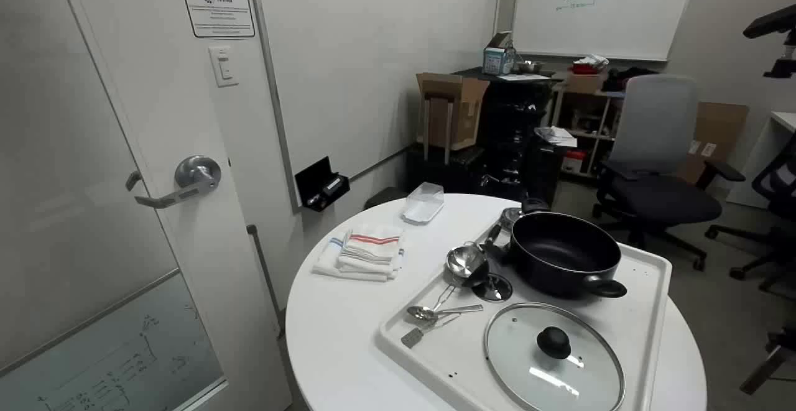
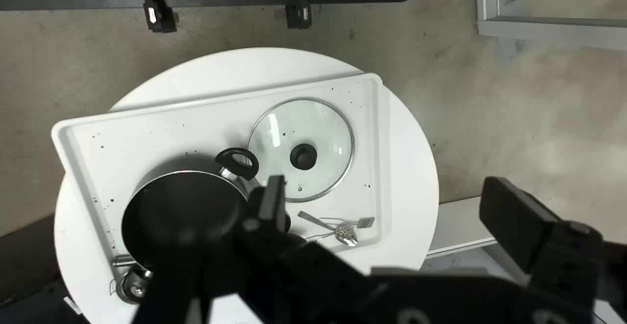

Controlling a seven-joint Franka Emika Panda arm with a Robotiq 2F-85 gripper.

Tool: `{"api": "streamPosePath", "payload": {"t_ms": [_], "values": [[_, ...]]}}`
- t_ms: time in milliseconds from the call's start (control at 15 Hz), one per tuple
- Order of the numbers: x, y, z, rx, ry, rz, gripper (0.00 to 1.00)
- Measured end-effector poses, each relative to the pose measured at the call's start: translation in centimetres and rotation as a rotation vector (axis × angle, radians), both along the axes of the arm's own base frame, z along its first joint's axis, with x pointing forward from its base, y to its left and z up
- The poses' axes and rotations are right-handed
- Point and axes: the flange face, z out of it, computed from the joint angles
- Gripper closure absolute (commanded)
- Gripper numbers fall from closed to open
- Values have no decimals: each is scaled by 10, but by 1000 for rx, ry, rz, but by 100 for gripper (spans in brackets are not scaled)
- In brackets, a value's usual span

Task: Put the lid on the pot

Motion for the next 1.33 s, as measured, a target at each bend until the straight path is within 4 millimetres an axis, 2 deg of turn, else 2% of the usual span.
{"api": "streamPosePath", "payload": {"t_ms": [933,1133,1333], "values": [[1,1,-1,-6,5,0,0],[8,6,-6,-21,6,1,0],[24,13,-17,-45,-27,-6,0]]}}
